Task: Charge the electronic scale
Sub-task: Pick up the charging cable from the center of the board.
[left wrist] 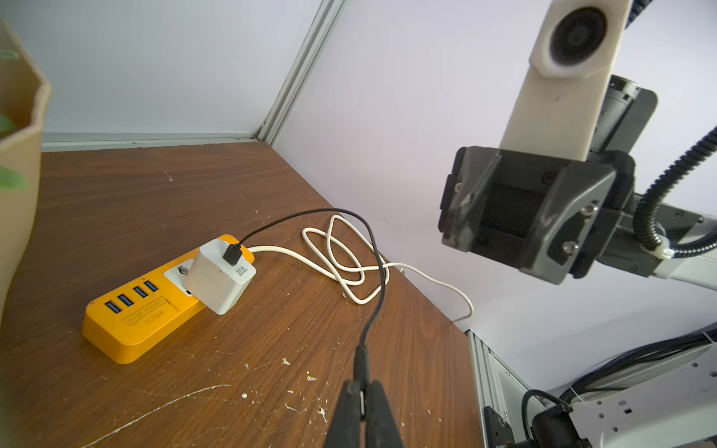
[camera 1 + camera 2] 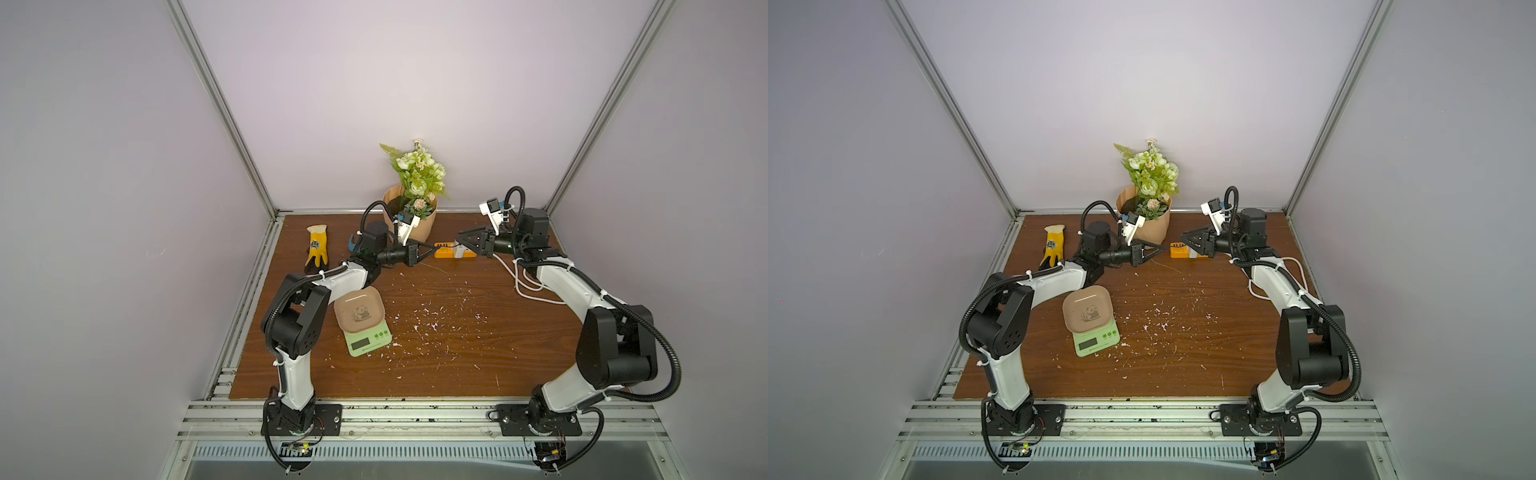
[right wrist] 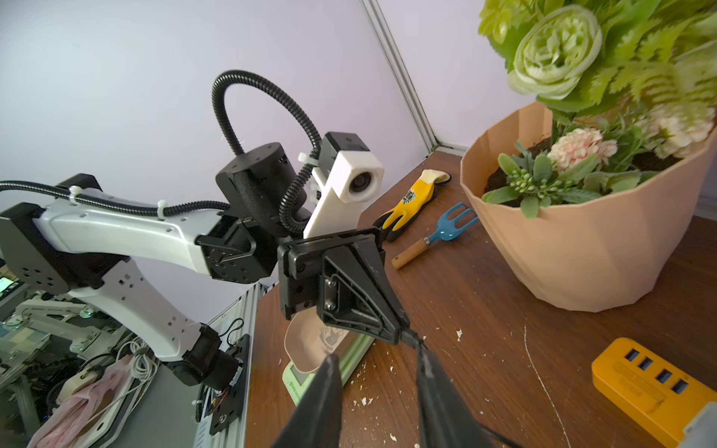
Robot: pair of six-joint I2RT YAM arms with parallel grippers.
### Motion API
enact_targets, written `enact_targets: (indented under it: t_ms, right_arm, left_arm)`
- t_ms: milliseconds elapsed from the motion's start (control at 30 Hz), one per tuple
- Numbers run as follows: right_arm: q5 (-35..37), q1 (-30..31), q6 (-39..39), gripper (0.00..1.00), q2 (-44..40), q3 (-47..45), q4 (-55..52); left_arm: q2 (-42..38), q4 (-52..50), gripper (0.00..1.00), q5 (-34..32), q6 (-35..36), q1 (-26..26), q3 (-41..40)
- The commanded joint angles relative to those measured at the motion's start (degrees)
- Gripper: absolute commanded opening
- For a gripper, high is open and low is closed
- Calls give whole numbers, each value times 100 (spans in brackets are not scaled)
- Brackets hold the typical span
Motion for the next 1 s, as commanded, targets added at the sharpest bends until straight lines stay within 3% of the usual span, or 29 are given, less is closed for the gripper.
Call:
enact_targets:
  t_ms: [0, 267, 967]
  right_arm:
    - [-232, 127, -611, 37, 45, 382, -427]
    - [-245, 281, -1135, 37, 461, 810, -1014]
    - [-165, 411, -1664, 36, 743, 1072, -1608]
  left_arm:
    - [-240, -104, 4, 162, 193, 53, 179]
    - [-271, -155, 4, 220, 227, 53, 215]
    - [-267, -126, 5, 276, 228, 54, 276]
